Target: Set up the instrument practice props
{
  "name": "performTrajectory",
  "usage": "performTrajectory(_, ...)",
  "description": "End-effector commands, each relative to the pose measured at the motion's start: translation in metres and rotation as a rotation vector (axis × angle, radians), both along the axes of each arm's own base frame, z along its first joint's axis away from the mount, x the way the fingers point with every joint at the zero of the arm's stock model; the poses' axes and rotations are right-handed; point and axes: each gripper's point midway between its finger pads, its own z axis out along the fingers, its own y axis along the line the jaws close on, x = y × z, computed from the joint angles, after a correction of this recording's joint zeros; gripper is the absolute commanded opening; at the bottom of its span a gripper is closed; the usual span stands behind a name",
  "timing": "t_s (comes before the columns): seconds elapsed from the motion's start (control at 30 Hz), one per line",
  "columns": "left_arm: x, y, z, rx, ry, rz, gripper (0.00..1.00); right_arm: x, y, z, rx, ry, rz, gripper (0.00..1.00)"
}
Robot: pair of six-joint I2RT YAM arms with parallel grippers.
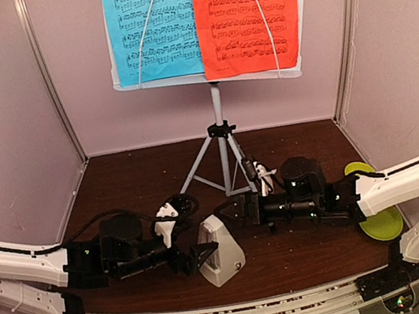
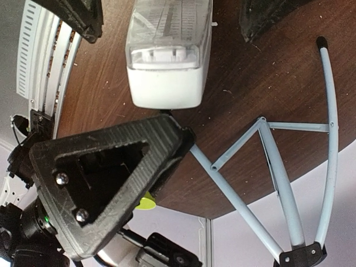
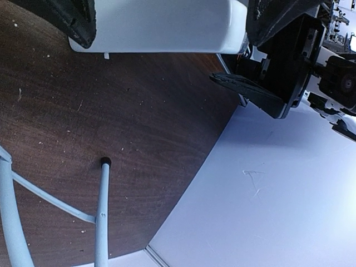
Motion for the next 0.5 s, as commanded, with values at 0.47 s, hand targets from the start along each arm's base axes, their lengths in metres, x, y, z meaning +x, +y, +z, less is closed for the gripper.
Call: performTrajectory(0.47, 0.006, -0.008, 0.008, -0.016, -0.028, 0.013, 0.67, -0.010, 0.016, -0.016, 0.027, 0.056, 0.063, 0.85)
